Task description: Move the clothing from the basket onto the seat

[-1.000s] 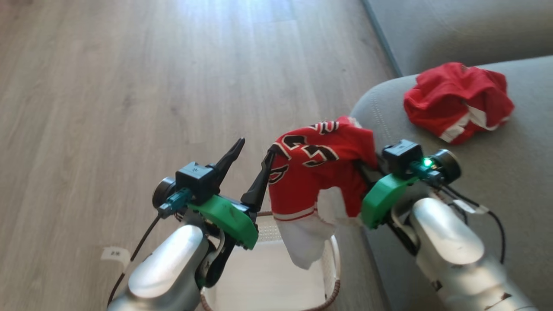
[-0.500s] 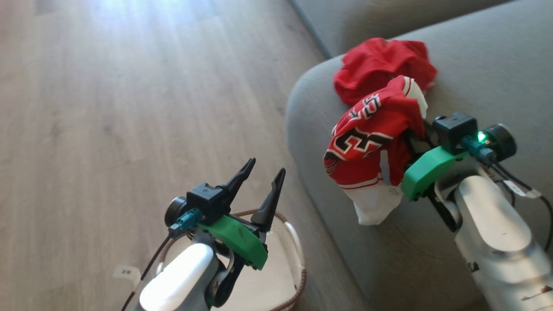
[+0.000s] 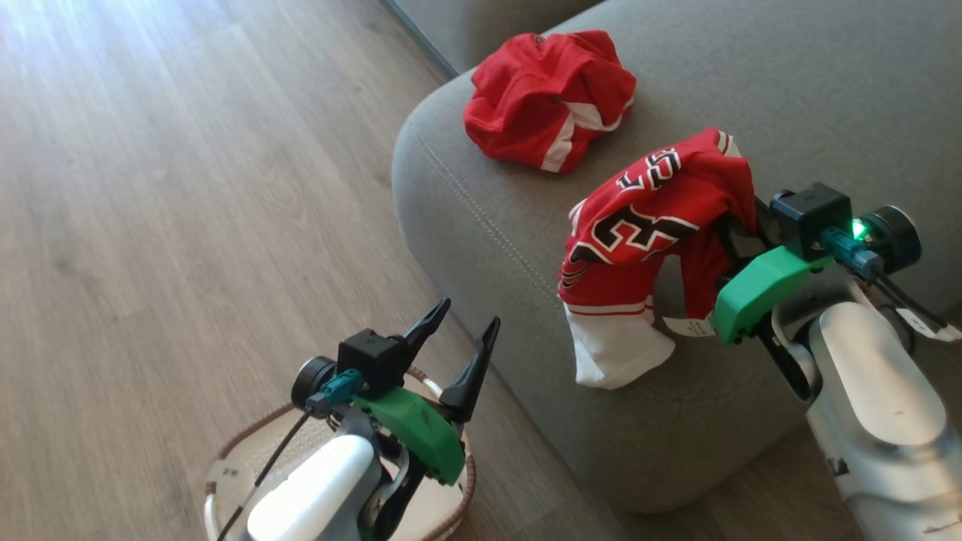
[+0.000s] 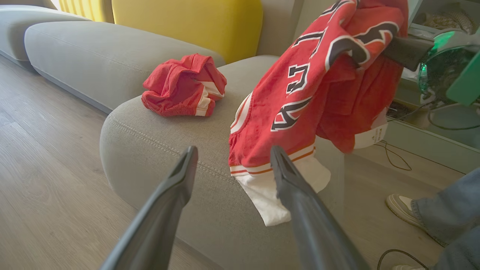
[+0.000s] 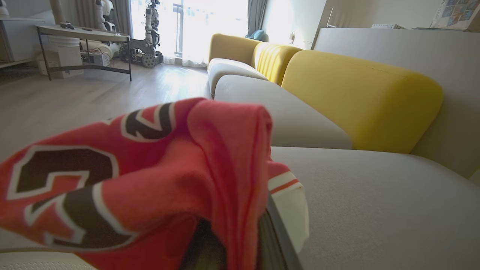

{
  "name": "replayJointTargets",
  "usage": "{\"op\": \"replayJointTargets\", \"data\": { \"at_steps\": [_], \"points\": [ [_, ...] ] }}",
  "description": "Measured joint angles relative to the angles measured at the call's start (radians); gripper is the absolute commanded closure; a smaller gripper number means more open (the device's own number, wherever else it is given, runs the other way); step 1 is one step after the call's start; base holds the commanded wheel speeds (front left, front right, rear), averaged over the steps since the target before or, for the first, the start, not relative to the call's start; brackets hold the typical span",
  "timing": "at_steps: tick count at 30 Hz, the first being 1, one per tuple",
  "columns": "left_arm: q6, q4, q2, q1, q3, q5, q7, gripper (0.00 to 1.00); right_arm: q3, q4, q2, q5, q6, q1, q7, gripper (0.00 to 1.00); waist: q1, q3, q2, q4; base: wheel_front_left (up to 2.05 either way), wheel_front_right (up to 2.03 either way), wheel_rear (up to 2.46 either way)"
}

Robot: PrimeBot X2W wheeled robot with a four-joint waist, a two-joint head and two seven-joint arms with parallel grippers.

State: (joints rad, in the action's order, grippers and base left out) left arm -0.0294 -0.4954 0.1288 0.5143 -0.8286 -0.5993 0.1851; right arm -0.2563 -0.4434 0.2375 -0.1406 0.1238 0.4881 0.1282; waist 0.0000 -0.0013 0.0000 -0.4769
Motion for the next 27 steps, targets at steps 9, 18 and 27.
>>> {"op": "replayJointTargets", "data": {
  "at_steps": [9,18,27],
  "points": [
    [0.003,-0.004,0.001,0.043,-0.015,0.003,-0.009,0.0,0.03,-0.03,0.006,0.0,0.0,0.078,-0.037,1.0,0.0,0.075,0.0,0.009,0.0,0.0,0.0],
    [-0.008,0.078,0.019,0.11,-0.025,0.041,-0.029,0.0,0.084,-0.149,0.118,0.005,0.0,0.461,-0.068,1.0,0.0001,0.187,0.0,0.089,0.0,0.0,0.0],
    [-0.024,0.197,0.063,0.199,-0.033,0.091,-0.083,0.0,0.186,-0.326,0.229,0.037,0.0,0.722,-0.055,1.0,0.0001,0.344,0.0,0.201,0.0,0.0,0.0]
  ]
}}
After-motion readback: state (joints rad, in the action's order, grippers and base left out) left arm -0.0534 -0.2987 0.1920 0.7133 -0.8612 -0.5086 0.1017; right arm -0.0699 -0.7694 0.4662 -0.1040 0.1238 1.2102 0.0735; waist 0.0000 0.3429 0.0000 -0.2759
